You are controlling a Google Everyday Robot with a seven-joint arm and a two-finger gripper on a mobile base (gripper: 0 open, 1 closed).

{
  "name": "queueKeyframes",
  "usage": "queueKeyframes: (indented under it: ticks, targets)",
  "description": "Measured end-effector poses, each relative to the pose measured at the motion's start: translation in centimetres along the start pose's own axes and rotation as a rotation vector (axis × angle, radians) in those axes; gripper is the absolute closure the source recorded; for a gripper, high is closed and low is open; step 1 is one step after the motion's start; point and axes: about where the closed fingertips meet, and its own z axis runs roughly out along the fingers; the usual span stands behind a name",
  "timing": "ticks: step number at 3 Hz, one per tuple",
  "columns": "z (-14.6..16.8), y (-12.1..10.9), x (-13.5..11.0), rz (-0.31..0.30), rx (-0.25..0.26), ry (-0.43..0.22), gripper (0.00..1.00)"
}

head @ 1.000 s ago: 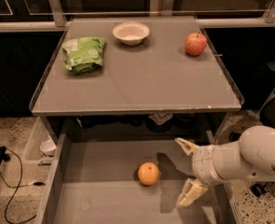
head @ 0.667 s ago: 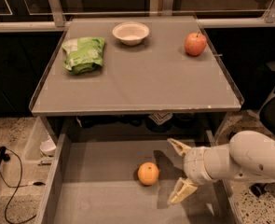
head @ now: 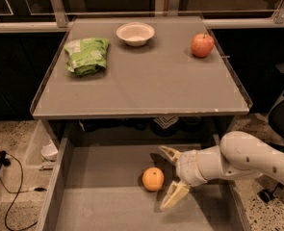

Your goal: Pick orange from top drawer and place on counter

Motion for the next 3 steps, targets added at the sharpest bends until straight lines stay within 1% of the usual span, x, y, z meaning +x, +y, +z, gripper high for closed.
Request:
queueKeyframes:
  ticks: [1,2,3]
  targets:
    - [1.71,0.26,-0.74,0.006,-0.063,-0.051,0.0]
    - [1.77,0.31,-0.75,0.007,-0.066,-0.052,0.0]
    - [1.77,0.32,-0.75,0.006,-0.066,-0.052,0.19]
